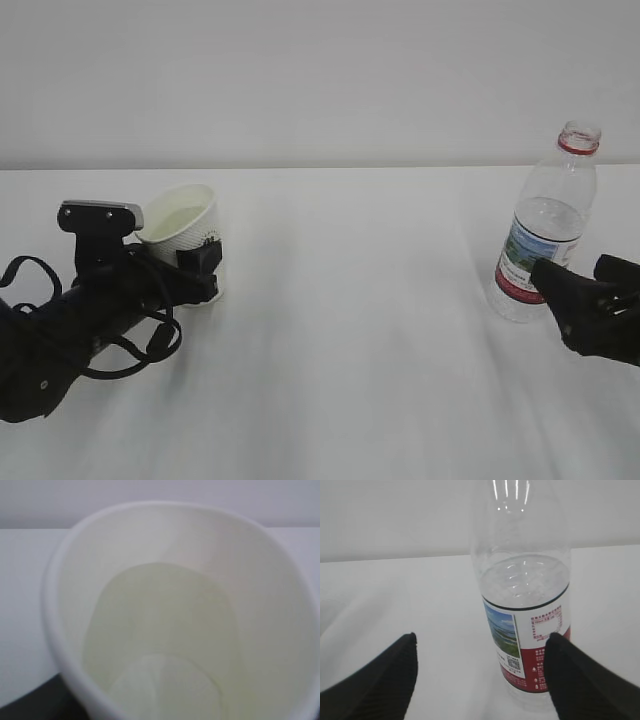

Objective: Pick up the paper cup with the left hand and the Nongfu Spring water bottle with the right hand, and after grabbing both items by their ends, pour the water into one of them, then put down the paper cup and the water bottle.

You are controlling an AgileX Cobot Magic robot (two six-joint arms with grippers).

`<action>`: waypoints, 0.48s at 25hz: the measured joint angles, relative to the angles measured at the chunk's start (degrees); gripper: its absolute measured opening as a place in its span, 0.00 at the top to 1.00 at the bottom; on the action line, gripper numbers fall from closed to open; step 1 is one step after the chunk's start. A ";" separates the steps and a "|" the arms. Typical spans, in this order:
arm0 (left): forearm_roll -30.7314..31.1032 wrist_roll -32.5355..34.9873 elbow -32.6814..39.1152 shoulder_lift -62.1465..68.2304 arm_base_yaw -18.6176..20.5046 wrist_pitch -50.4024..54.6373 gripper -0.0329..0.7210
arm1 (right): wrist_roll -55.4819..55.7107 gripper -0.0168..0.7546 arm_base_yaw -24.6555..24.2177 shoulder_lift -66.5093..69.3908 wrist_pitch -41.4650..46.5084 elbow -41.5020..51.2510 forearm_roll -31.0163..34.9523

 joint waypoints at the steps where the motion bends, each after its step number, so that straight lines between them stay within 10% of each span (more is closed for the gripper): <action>1: -0.97 0.96 0.00 0.00 0.00 0.00 0.32 | 0.00 0.21 0.00 0.00 0.00 0.00 0.00; 12: -8.30 4.35 0.00 0.00 0.00 0.00 0.32 | 0.00 0.21 0.00 0.00 0.00 0.00 0.00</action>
